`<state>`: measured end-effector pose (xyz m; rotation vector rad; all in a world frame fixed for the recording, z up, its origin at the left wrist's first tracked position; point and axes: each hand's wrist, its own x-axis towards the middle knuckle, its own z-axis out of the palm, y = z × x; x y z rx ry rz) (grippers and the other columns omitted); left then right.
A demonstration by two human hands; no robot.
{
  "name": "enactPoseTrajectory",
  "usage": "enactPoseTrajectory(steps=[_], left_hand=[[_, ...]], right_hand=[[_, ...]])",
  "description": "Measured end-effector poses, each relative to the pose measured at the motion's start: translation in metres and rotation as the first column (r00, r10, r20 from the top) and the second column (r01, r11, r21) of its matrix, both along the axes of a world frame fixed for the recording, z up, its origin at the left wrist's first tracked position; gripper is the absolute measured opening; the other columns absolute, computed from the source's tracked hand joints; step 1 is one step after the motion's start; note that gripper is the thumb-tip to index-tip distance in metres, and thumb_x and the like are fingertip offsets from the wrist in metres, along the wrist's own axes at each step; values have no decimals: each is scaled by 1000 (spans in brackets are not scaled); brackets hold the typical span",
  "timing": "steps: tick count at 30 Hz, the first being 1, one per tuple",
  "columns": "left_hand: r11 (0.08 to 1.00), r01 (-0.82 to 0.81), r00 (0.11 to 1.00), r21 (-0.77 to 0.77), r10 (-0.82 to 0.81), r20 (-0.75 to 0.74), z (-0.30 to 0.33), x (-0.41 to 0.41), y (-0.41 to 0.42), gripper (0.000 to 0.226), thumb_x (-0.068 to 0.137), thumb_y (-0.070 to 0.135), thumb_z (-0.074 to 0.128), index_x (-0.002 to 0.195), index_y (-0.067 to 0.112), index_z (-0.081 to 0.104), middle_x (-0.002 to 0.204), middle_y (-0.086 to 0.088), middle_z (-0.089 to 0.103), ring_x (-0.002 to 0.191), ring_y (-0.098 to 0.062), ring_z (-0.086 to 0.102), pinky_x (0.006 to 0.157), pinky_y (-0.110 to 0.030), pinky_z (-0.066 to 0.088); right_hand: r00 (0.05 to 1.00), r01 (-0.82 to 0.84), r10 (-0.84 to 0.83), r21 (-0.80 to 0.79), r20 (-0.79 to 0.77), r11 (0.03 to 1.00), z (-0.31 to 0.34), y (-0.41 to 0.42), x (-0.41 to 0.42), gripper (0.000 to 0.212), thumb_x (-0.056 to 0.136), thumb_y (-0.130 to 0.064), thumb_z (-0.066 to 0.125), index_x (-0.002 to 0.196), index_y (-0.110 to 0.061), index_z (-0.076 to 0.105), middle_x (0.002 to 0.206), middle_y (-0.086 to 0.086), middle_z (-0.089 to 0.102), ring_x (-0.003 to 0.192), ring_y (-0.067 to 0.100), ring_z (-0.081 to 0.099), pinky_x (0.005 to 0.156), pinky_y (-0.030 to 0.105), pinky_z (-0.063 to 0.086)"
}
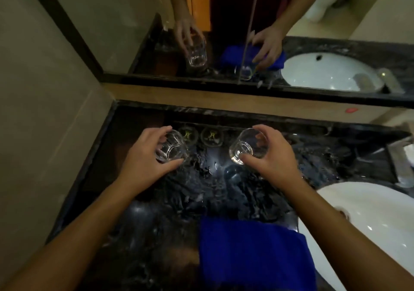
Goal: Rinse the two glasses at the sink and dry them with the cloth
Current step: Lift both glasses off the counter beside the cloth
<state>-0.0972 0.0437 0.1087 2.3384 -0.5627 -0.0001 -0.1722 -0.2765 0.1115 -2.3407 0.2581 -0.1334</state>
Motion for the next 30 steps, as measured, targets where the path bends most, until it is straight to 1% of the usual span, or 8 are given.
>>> enactPoseTrajectory(steps=[4,7,10,16,20,24,28,30], left_hand=[[998,19,1000,62,-18,-24,-27,37,-10,88,72,40,89,146,27,45,136,2,49,117,-13,58,98,-40,55],[998,16,1000,63,-14,-28,-44,66,-14,92,72,41,88,150,23,42,138,0,50,117,-13,58,96,-41,56],[996,-3,998,88,9,-63,-55,94,-18,97,72,46,87,153,23,37,142,0,47,122,-18,57,98,-45,54],[994,22,997,103,-14,-80,-75,128,-20,95,73,42,87,153,19,40,142,-1,47,122,-21,57,99,-47,53],[991,29,995,130,-16,-100,-84,132,-23,95,72,40,89,152,19,41,143,-2,47,122,-20,56,102,-42,52],[988,59,992,143,-42,-118,-91,133,-29,94,74,41,88,152,20,40,144,-2,46,121,-20,57,101,-35,51],[976,95,988,195,-68,-137,-93,131,-33,95,75,40,87,154,20,38,144,-5,44,122,-22,56,99,-30,47],[971,106,988,213,-79,-131,-91,130,-37,94,77,39,86,154,20,36,145,-5,42,125,-24,54,102,-33,48]], right_hand=[[1000,20,-20,-46,6,999,-22,8,35,78,72,-44,86,139,-30,51,126,-5,58,111,13,60,92,39,55],[1000,17,-18,-84,-7,996,-37,13,62,79,72,-43,86,140,-32,49,126,-5,57,110,14,61,91,37,54],[1000,1,-3,-104,-23,995,-49,19,86,82,71,-41,88,142,-32,48,126,-6,56,110,13,60,88,31,51],[998,-44,36,-163,-53,986,-76,40,118,82,70,-49,82,143,-30,49,126,-2,59,110,16,63,82,30,51],[994,-75,57,-201,-93,977,-89,48,128,85,69,-58,72,145,-28,48,129,0,59,113,21,63,83,36,56],[994,-82,63,-228,-92,970,-96,49,134,83,73,-53,80,145,-25,50,125,2,60,112,22,63,79,31,50],[990,-112,81,-288,-117,951,-96,52,135,85,74,-52,82,147,-27,47,128,3,58,113,24,62,77,35,54],[987,-117,76,-318,-141,941,-91,50,135,86,75,-53,80,149,-28,43,131,2,56,115,24,61,78,37,57]])
